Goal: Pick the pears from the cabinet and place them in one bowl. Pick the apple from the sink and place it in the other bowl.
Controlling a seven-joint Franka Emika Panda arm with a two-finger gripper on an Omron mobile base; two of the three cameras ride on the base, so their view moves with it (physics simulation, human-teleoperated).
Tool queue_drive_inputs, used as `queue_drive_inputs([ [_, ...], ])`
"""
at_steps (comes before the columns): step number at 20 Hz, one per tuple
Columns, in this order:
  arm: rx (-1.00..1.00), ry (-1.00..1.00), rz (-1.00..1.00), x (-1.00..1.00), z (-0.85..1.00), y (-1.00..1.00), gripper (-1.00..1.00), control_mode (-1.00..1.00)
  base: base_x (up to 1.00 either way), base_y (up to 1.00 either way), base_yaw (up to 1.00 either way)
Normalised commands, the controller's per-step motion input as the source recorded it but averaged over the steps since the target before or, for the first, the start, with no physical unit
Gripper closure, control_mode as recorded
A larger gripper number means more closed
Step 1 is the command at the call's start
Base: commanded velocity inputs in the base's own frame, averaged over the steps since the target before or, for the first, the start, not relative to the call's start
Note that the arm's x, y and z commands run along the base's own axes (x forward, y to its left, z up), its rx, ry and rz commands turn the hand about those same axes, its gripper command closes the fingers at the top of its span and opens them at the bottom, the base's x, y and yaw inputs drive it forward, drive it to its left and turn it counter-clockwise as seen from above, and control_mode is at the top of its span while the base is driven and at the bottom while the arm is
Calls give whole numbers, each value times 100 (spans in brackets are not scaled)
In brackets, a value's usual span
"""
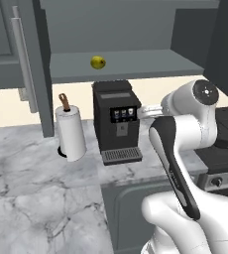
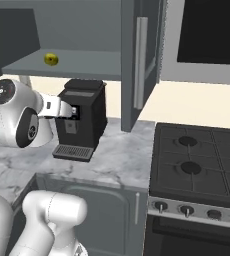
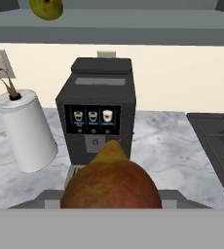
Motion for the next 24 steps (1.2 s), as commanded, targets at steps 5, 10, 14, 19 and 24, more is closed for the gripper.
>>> queue_drive_inputs([
  [5, 0, 0, 0, 0, 0, 0, 100, 100, -23, -33, 10],
  [10, 0, 0, 0, 0, 0, 0, 100, 100, -42, -15, 4],
  [14, 0, 0, 0, 0, 0, 0, 100, 100, -54, 0, 0],
  [19, 0, 0, 0, 0, 0, 0, 100, 100, -57, 0, 0],
  [24, 0, 0, 0, 0, 0, 0, 100, 100, -55, 0, 0],
])
